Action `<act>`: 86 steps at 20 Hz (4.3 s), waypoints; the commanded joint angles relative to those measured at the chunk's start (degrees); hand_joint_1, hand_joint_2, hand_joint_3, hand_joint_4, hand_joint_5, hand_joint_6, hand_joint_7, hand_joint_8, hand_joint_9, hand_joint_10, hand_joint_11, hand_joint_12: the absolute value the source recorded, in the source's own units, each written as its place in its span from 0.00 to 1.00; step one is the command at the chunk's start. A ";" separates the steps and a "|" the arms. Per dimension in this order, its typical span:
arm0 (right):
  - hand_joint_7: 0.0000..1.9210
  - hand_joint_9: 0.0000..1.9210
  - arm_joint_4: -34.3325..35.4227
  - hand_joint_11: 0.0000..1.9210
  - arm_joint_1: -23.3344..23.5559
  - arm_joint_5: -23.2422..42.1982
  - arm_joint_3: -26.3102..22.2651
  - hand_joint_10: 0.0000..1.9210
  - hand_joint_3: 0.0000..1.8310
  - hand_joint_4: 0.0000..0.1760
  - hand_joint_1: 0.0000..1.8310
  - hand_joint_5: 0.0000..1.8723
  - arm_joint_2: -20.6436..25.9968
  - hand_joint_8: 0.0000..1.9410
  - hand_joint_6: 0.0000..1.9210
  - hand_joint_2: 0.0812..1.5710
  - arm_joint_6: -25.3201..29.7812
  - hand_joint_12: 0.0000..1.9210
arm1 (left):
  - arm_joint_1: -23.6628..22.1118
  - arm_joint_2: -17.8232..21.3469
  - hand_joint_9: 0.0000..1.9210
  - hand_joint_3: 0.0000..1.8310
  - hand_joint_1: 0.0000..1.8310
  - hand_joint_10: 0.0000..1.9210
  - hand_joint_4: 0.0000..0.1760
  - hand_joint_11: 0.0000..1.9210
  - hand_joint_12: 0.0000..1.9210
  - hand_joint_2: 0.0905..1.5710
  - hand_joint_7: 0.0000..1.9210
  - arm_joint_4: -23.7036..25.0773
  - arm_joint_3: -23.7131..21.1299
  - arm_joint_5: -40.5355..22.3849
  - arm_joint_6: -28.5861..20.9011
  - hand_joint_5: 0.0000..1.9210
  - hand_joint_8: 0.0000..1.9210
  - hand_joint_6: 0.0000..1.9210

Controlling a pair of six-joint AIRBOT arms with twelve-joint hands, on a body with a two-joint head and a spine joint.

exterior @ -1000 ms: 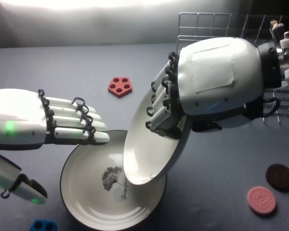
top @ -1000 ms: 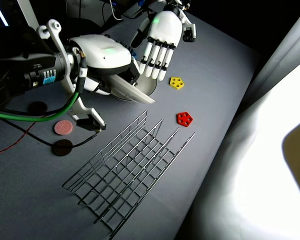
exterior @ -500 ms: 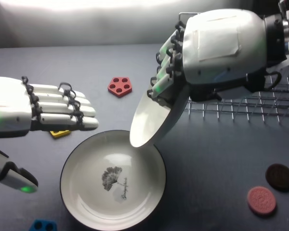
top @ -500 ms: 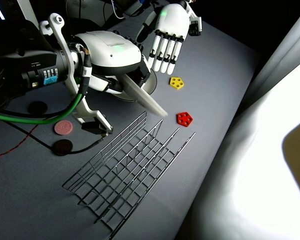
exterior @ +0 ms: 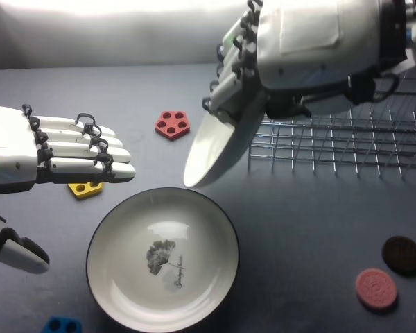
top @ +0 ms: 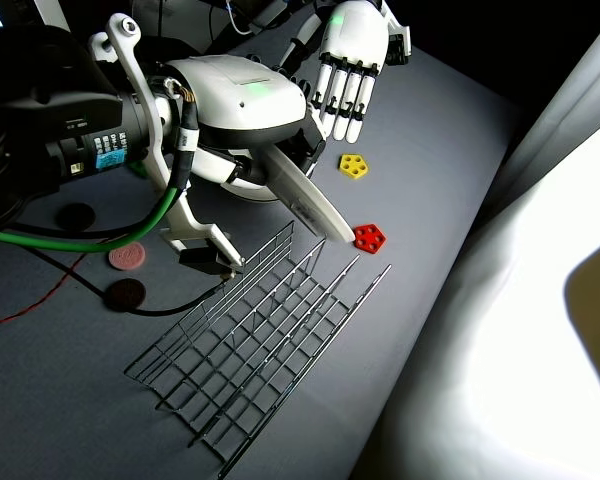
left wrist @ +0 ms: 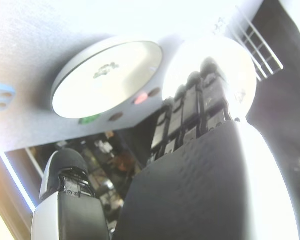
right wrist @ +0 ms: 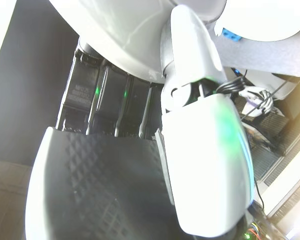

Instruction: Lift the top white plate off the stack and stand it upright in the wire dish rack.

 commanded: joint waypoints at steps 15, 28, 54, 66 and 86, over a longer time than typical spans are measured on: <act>0.46 0.48 7.53 0.42 7.08 1.58 4.91 0.51 0.00 0.00 0.81 0.40 -0.05 0.43 0.65 0.71 -0.57 0.82 | -1.14 0.72 0.00 0.00 0.18 0.00 0.00 0.01 0.05 0.64 0.00 -4.16 -0.09 -4.22 -0.17 0.00 0.00 0.00; 0.46 0.47 7.69 0.41 12.46 10.62 5.84 0.52 0.00 0.00 0.81 0.41 1.00 0.44 0.65 0.71 2.94 0.82 | -1.14 0.75 0.00 0.00 0.17 0.00 0.00 0.02 0.05 0.64 0.00 -3.45 -0.22 -4.68 -0.18 0.00 0.00 0.00; 0.45 0.47 -18.69 0.42 25.95 14.73 1.10 0.52 0.00 0.00 0.81 0.41 8.97 0.46 0.63 0.71 37.57 0.82 | -1.12 0.97 0.01 0.00 0.20 0.00 0.00 0.03 0.06 0.63 0.01 -3.29 -0.28 -4.64 -0.19 0.00 0.00 0.00; 0.46 0.47 -35.58 0.41 26.24 14.32 -1.98 0.53 0.00 0.00 0.81 0.42 14.00 0.44 0.64 0.71 62.33 0.83 | -1.12 1.05 0.02 0.00 0.21 0.00 0.00 0.03 0.06 0.63 0.02 -3.08 -0.36 -4.66 -0.22 0.01 0.00 0.00; 0.46 0.48 -43.91 0.41 27.12 10.11 1.51 0.51 0.00 0.00 0.81 0.42 16.39 0.42 0.63 0.71 83.12 0.82 | -1.13 1.06 0.02 0.00 0.20 0.00 0.00 0.03 0.06 0.63 0.02 -2.15 -0.51 -4.72 -0.23 0.00 0.00 0.00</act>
